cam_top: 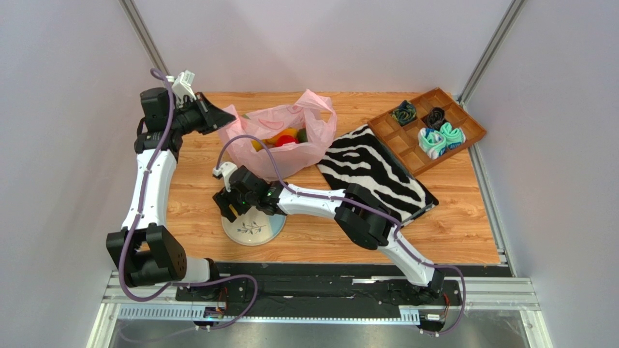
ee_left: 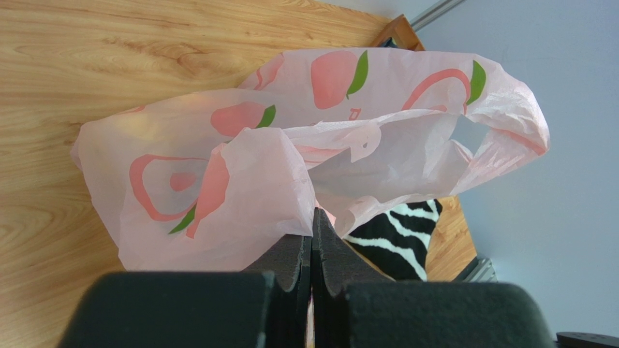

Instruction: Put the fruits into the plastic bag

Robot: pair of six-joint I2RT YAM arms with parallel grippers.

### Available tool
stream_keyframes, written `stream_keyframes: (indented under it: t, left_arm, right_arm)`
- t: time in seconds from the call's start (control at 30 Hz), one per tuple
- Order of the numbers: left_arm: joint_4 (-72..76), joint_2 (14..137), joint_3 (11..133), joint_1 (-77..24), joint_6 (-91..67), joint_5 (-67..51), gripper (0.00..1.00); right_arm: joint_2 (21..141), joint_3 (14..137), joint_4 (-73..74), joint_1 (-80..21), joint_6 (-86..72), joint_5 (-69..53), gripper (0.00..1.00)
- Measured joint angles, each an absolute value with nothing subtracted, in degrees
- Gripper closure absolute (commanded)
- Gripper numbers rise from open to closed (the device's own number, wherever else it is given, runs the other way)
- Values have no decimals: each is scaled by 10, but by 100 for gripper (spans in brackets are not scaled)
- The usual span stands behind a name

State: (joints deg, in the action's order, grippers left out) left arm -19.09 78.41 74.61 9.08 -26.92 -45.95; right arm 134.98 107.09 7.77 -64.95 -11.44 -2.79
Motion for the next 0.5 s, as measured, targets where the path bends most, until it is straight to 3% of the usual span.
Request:
stream_keyframes:
  t: [0.03, 0.13, 0.5]
  left_arm:
    - [-191, 784, 746, 91, -269, -460, 100]
    - [-191, 784, 746, 91, -269, -460, 100]
    - [-191, 784, 746, 91, -270, -460, 100]
  right_arm:
    - [1352, 1071, 81, -649, -113, -26, 36]
    - [1357, 1071, 84, -649, -106, -23, 49]
    - [1354, 1063, 78, -649, -91, -16, 68]
